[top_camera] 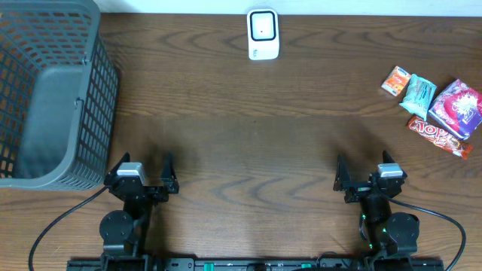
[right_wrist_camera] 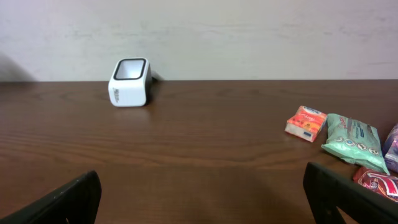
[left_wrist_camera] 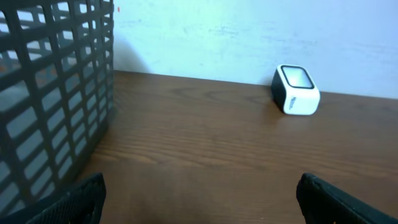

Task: Scan the item barcode

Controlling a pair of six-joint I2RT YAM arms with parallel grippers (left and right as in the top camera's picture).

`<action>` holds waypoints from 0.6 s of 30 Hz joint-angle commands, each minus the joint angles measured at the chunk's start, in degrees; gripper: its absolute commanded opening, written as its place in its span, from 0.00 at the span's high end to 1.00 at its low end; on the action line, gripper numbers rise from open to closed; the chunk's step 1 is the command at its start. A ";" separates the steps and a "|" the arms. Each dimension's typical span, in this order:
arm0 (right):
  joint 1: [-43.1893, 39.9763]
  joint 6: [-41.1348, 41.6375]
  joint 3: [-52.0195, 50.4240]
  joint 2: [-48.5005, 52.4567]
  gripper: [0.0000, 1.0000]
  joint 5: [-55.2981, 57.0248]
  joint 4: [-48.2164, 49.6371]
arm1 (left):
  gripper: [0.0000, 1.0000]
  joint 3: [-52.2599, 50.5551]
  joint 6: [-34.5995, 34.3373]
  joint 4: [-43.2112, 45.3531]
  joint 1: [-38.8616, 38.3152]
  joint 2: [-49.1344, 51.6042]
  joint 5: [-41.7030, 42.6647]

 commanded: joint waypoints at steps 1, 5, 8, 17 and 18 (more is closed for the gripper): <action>-0.50 -0.68 -0.09 -0.37 0.01 0.11 -0.24 | 0.02 -1.64 5.77 -0.68 0.59 -0.52 1.73; -0.50 -0.68 -0.09 -0.37 0.01 0.11 -0.24 | 0.02 -1.64 6.62 -0.83 0.61 -0.52 2.69; -0.50 -0.68 -0.09 -0.37 0.01 0.11 -0.24 | 0.02 -1.64 6.60 -0.85 0.61 -0.52 2.71; -0.50 -0.68 -0.09 -0.37 0.01 0.11 -0.24 | 0.02 -1.64 6.58 -0.90 2.40 -0.52 2.73; -0.50 -0.68 -0.09 -0.37 0.01 0.11 -0.24 | 0.02 -1.64 6.56 -0.90 2.40 -0.50 2.73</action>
